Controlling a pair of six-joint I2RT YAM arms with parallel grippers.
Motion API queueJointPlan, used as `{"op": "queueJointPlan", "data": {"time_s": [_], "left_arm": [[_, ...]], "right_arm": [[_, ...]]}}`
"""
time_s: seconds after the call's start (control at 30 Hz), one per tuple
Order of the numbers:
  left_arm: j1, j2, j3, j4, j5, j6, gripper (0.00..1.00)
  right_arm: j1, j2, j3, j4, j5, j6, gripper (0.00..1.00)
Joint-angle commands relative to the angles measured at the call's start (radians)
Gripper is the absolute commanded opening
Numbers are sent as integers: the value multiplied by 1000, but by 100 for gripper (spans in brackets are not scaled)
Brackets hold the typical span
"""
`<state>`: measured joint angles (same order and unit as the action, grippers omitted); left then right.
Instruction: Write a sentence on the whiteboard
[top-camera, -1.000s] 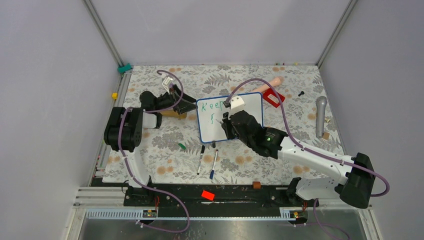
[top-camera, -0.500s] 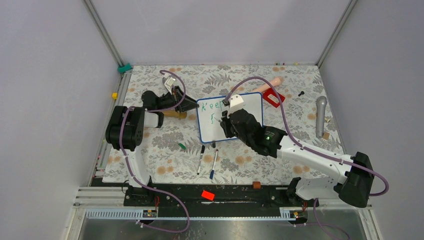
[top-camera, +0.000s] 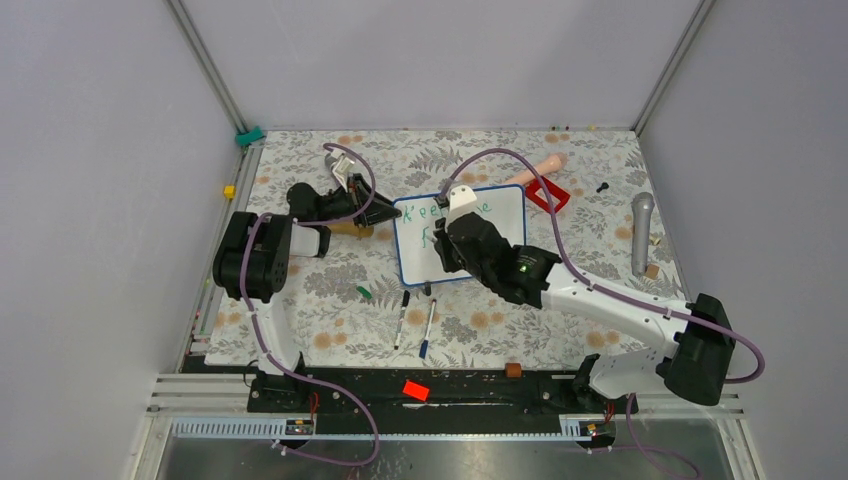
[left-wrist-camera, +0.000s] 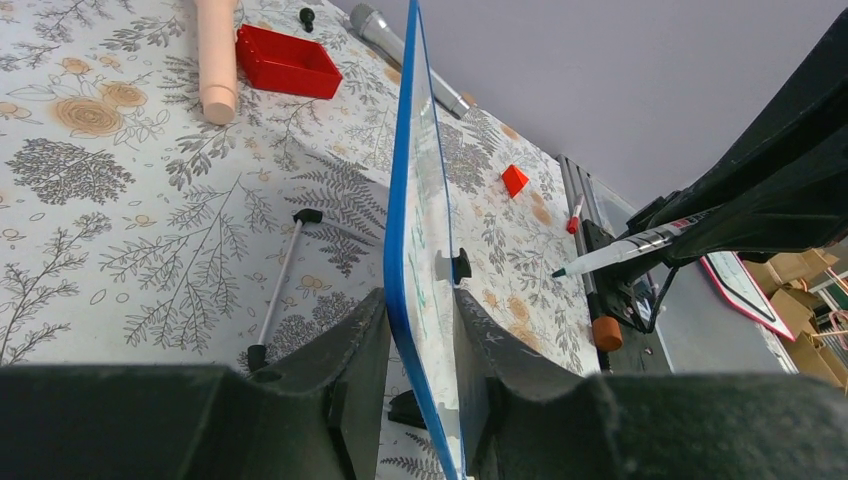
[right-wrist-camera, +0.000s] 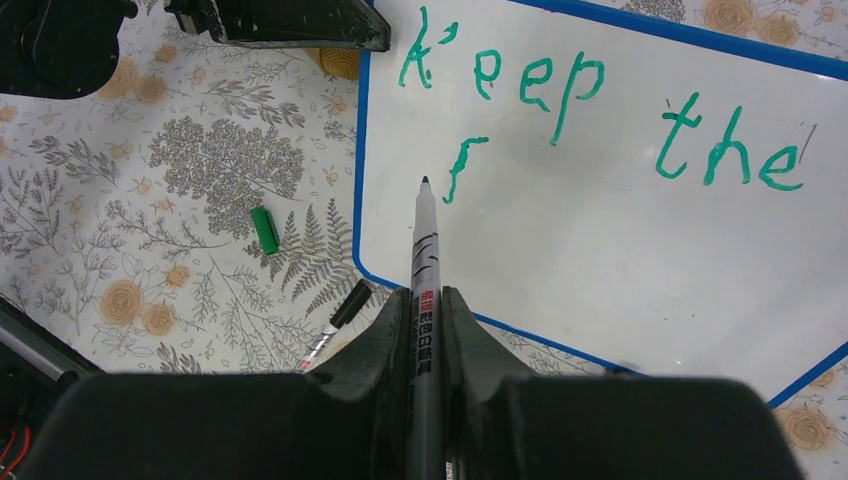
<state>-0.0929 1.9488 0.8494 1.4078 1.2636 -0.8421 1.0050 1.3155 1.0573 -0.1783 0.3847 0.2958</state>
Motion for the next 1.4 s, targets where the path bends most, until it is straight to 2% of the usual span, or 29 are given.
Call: {"op": "queueJointPlan", "data": {"time_s": [0.0, 0.2, 0.27, 0.3, 0.33, 0.73, 0.83, 1.0, 1.37], "left_arm": [[-7, -29, 6, 60, 2, 28, 29], [-7, -26, 11, 59, 3, 21, 23], [-8, -23, 15, 60, 5, 13, 12], [-8, -26, 14, 60, 5, 14, 1], [-8, -31, 10, 60, 4, 18, 0], [-13, -36, 2, 62, 1, 23, 0], [-13, -40, -6, 62, -15, 24, 0], [-16, -46, -23, 61, -53, 26, 0], [-14, 11, 8, 59, -106, -23, 0]], "right_arm": [[-3, 29, 73, -19, 28, 24, 0], [1, 51, 68, 1, 42, 16, 0], [4, 54, 59, 15, 51, 5, 0], [6, 55, 53, 24, 56, -4, 0], [7, 56, 46, 36, 61, -10, 0], [39, 78, 25, 66, 81, -38, 0], [63, 89, -2, 113, 118, -58, 0], [101, 77, -90, 282, 151, -111, 0], [125, 57, -113, 309, 242, -123, 0]]}}
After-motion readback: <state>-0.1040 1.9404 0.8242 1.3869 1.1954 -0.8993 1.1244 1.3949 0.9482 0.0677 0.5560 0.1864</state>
